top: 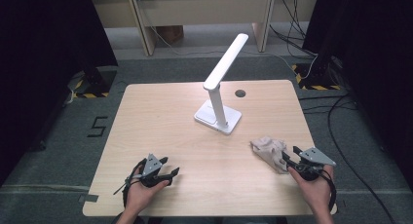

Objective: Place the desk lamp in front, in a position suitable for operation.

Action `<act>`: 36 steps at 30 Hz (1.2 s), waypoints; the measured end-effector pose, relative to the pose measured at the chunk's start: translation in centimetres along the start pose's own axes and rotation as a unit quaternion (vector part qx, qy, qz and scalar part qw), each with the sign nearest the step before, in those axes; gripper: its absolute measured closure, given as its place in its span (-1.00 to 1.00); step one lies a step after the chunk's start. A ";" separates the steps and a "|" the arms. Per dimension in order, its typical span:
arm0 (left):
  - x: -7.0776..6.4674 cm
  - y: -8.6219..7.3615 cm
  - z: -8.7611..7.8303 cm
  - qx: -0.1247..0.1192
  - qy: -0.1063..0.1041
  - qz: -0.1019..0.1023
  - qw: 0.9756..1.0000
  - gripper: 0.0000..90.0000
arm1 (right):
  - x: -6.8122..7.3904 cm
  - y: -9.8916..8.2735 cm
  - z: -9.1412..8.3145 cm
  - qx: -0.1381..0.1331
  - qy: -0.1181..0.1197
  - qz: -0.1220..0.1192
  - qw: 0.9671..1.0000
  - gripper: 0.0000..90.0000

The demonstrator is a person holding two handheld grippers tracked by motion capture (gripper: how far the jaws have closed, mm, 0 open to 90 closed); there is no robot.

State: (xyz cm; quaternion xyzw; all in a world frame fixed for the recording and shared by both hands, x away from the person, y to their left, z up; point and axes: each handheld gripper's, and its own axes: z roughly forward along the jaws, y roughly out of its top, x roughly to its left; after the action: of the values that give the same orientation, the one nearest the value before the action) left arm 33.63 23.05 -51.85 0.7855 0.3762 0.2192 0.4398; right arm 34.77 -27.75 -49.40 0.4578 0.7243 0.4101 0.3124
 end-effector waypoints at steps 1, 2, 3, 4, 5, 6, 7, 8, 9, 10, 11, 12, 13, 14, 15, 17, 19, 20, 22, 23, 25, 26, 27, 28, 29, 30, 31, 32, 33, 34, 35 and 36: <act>0.0 0.0 0.0 0.000 0.000 -0.003 1.000 -0.18 | 0.0 0.0 0.0 0.001 0.001 0.001 1.000 0.11; 0.1 0.0 0.0 0.000 0.002 -0.004 1.000 -0.18 | 0.0 0.0 0.0 0.001 0.000 0.002 1.000 0.12; 0.1 0.0 0.0 -0.002 0.002 -0.006 1.000 -0.18 | 0.0 0.0 0.0 0.000 -0.001 0.000 1.000 0.12; 0.1 0.0 -0.1 -0.001 0.004 -0.006 1.000 -0.18 | 0.1 0.0 0.0 -0.001 0.000 -0.001 1.000 0.12; 0.1 0.0 -0.1 -0.004 0.003 -0.008 1.000 -0.17 | 0.2 0.1 -0.1 0.000 0.001 0.003 1.000 0.12; 0.0 0.0 -0.1 -0.006 0.003 -0.009 1.000 -0.17 | 0.2 0.1 -0.1 -0.001 0.001 -0.001 1.000 0.13; 0.0 0.1 -0.1 -0.007 0.003 -0.013 1.000 -0.17 | 0.3 0.2 -0.1 -0.001 0.002 0.000 1.000 0.13; -0.1 0.1 -0.1 -0.006 0.003 -0.013 1.000 -0.17 | 0.4 0.2 -0.1 -0.002 0.001 -0.003 1.000 0.13; -0.2 0.3 0.0 -0.008 0.000 -0.015 1.000 -0.17 | 0.5 0.4 -0.1 -0.003 0.003 -0.004 1.000 0.13; -0.2 0.3 0.0 -0.008 0.000 -0.015 1.000 -0.16 | 0.5 0.4 -0.1 -0.003 0.003 -0.004 1.000 0.13; -0.5 0.7 0.3 -0.015 -0.009 -0.023 1.000 -0.16 | 0.6 0.7 0.0 -0.003 0.001 -0.009 1.000 0.13; -0.6 1.0 0.4 -0.017 -0.016 -0.023 0.999 -0.15 | 0.6 0.9 0.0 -0.005 0.002 -0.010 1.000 0.13; -0.8 1.4 0.7 -0.021 -0.020 -0.021 0.999 -0.15 | 0.8 1.2 0.1 -0.005 0.003 -0.014 1.000 0.13; -0.9 1.8 0.9 -0.021 -0.023 -0.019 0.999 -0.15 | 0.9 1.5 0.1 -0.006 0.005 -0.016 1.000 0.13; -1.0 2.3 1.1 -0.021 -0.027 -0.019 0.999 -0.15 | 1.0 1.7 0.2 -0.007 0.006 -0.021 1.000 0.13; -1.1 3.5 1.7 -0.027 -0.030 -0.020 0.999 -0.15 | 1.4 2.1 0.4 -0.009 0.010 -0.024 1.000 0.13; -1.3 5.0 2.4 -0.035 -0.030 -0.022 0.999 -0.18 | 1.5 2.2 0.6 -0.007 0.008 -0.027 1.000 0.13; -1.3 5.7 2.9 -0.039 -0.030 -0.028 0.998 -0.21 | 1.6 2.2 0.6 -0.009 0.007 -0.026 1.000 0.13; -1.4 7.3 3.9 -0.045 -0.038 -0.037 0.998 -0.24 | 1.7 2.2 0.6 -0.010 0.009 -0.026 1.000 0.13; -1.5 8.0 4.4 -0.049 -0.039 -0.038 0.997 -0.24 | 1.7 2.2 0.6 -0.009 0.008 -0.030 0.999 0.13; -1.5 9.4 5.5 -0.054 -0.041 -0.039 0.997 -0.26 | 1.7 2.1 0.5 -0.009 0.007 -0.029 1.000 0.13; -1.6 10.1 6.0 -0.056 -0.042 -0.043 0.997 -0.26 | 1.7 2.0 0.5 -0.008 0.007 -0.028 1.000 0.13; -1.6 10.1 6.0 -0.056 -0.042 -0.043 0.997 -0.26 | 1.7 2.0 0.4 -0.008 0.006 -0.028 1.000 0.13; -1.7 11.3 7.0 -0.061 -0.045 -0.043 0.996 -0.25 | 1.6 1.9 0.4 -0.008 0.007 -0.029 1.000 0.13; -1.7 11.9 7.5 -0.062 -0.044 -0.043 0.996 -0.25 | 1.6 1.8 0.4 -0.008 0.005 -0.027 1.000 0.13; -1.7 12.5 7.9 -0.060 -0.048 -0.043 0.996 -0.25 | 1.5 1.8 0.3 -0.008 0.004 -0.026 1.000 0.13; -1.8 13.0 8.3 -0.061 -0.049 -0.048 0.996 -0.25 | 1.5 1.8 0.3 -0.009 0.003 -0.027 1.000 0.13; -1.8 13.0 8.3 -0.061 -0.049 -0.048 0.996 -0.25 | 1.5 1.8 0.3 -0.009 0.003 -0.027 1.000 0.13; -1.7 14.0 9.0 -0.062 -0.042 -0.047 0.996 -0.25 | 1.4 1.8 0.3 -0.013 0.002 -0.023 1.000 0.13; -1.7 14.5 9.3 -0.062 -0.040 -0.048 0.996 -0.25 | 1.3 1.8 0.3 -0.013 0.002 -0.024 1.000 0.13; -1.7 15.1 9.7 -0.064 -0.039 -0.049 0.996 -0.25 | 1.3 1.8 0.2 -0.012 0.004 -0.021 1.000 0.13; -1.8 15.5 10.0 -0.064 -0.037 -0.047 0.996 -0.25 | 1.3 1.8 0.2 -0.012 0.003 -0.022 1.000 0.13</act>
State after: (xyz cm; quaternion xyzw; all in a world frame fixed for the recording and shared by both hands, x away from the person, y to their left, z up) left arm 45.47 11.21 -43.77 0.7446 0.3815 0.1927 0.5127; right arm 35.21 -26.01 -47.99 0.4370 0.7297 0.4135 0.3248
